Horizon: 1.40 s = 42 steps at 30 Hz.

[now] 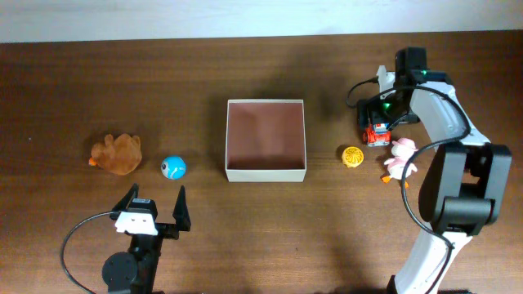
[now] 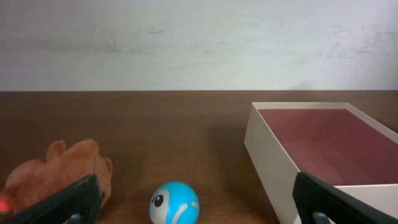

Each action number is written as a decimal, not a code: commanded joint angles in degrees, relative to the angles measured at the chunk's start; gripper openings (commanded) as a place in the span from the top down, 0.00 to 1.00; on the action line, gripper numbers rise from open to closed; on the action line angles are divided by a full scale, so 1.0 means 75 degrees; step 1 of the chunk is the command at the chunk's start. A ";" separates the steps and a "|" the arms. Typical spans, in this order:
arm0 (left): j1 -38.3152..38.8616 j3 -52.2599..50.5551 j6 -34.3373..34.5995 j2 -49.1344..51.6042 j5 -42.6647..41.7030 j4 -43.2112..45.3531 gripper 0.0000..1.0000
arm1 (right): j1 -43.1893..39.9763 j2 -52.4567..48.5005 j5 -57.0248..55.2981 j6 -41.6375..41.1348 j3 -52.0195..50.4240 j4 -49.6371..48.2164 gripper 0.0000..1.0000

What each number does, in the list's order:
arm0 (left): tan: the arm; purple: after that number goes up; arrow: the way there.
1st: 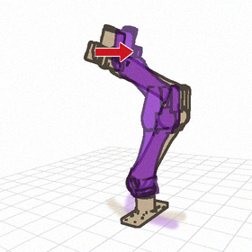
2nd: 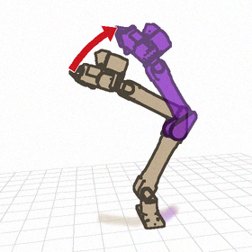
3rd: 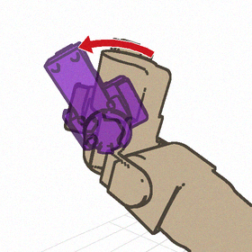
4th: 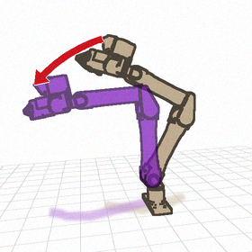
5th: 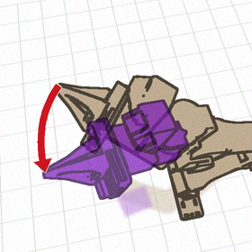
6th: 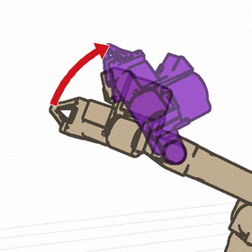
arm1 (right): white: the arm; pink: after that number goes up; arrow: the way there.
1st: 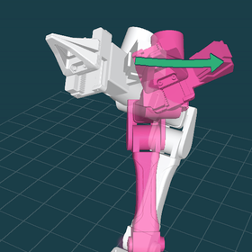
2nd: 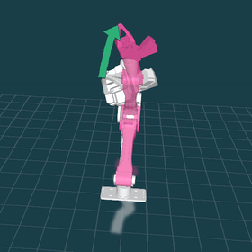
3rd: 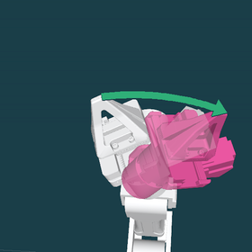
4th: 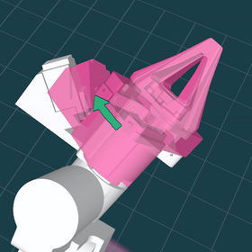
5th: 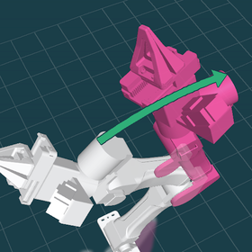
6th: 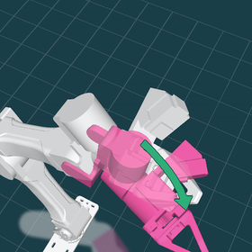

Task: Pack container
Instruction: 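Reach right gripper to the red fire truck and grasp it, then lift the fire truck and carry it over the white box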

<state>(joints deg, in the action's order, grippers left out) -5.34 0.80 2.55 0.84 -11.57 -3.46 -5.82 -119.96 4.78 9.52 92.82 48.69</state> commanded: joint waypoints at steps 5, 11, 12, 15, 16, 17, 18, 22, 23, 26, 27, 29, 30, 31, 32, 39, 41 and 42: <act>-0.0055 -0.0038 -0.0119 -0.0073 0.0055 -0.0015 0.01 | -0.0047 -0.0315 -0.0038 0.0099 0.0169 0.0044 0.04; -0.0055 -0.0038 -0.0119 -0.0073 0.0055 -0.0015 0.00 | -0.0035 -0.0323 -0.0015 0.0105 -0.0003 0.0023 0.06; -0.0052 -0.0038 -0.0119 -0.0073 0.0055 -0.0015 0.01 | -0.0035 -0.0329 -0.0015 0.0105 -0.0003 0.0012 0.06; -0.0052 -0.0038 -0.0119 -0.0073 0.0055 -0.0015 0.00 | -0.0035 -0.0329 -0.0012 0.0152 -0.0003 -0.0017 0.06; -0.0055 -0.0038 -0.0119 -0.0073 0.0055 -0.0017 0.00 | -0.0035 -0.0356 -0.0015 0.0230 -0.0003 -0.0017 0.06; -0.0055 -0.0038 -0.0119 -0.0073 0.0055 -0.0015 0.00 | -0.0032 -0.0364 -0.0017 0.0300 -0.0003 -0.0015 0.07; -0.0055 -0.0038 -0.0119 -0.0073 0.0055 -0.0017 0.00 | -0.0032 -0.0405 -0.0061 0.0306 -0.0003 -0.0017 0.07; -0.0055 -0.0038 -0.0119 -0.0073 0.0055 -0.0015 0.00 | -0.0035 -0.0472 -0.0073 0.0306 -0.0003 -0.0038 0.08; -0.0055 -0.0038 -0.0119 -0.0073 0.0055 -0.0015 0.00 | -0.0035 -0.0472 -0.0076 0.0306 -0.0003 -0.0041 0.08; -0.0055 -0.0038 -0.0119 -0.0073 0.0055 -0.0015 0.00 | -0.0035 -0.0484 -0.0070 0.0306 -0.0003 -0.0067 0.10; -0.0055 -0.0038 -0.0119 -0.0073 0.0055 -0.0015 0.00 | -0.0032 -0.0516 -0.0073 0.0306 -0.0006 -0.0073 0.11; -0.0055 -0.0038 -0.0119 -0.0073 0.0055 -0.0015 0.01 | -0.0032 -0.0580 -0.0070 0.0303 -0.0006 -0.0067 0.12; -0.0055 -0.0038 -0.0119 -0.0073 0.0055 -0.0015 0.00 | -0.0032 -0.0647 -0.0073 0.0303 -0.0006 -0.0064 0.12; -0.0055 -0.0038 -0.0119 -0.0073 0.0055 -0.0015 0.01 | -0.0026 -0.0676 -0.0070 0.0300 -0.0006 -0.0058 0.13; -0.0055 -0.0038 -0.0119 -0.0073 0.0055 -0.0015 0.00 | -0.0026 -0.0731 -0.0070 0.0300 -0.0006 -0.0041 0.14; -0.0055 -0.0038 -0.0119 -0.0073 0.0055 -0.0015 0.01 | -0.0026 -0.0860 -0.0073 0.0297 -0.0003 -0.0020 0.26; -0.0055 -0.0038 -0.0119 -0.0073 0.0055 -0.0015 0.00 | -0.0026 -0.0860 -0.0108 0.0265 -0.0003 -0.0029 0.32; -0.0055 -0.0038 -0.0119 -0.0073 0.0055 -0.0017 0.01 | -0.0029 -0.0860 -0.0128 0.0268 -0.0003 -0.0032 0.33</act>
<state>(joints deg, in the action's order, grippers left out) -5.34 0.80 2.52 0.84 -11.57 -3.46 -5.82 -125.58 4.43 11.62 92.79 48.38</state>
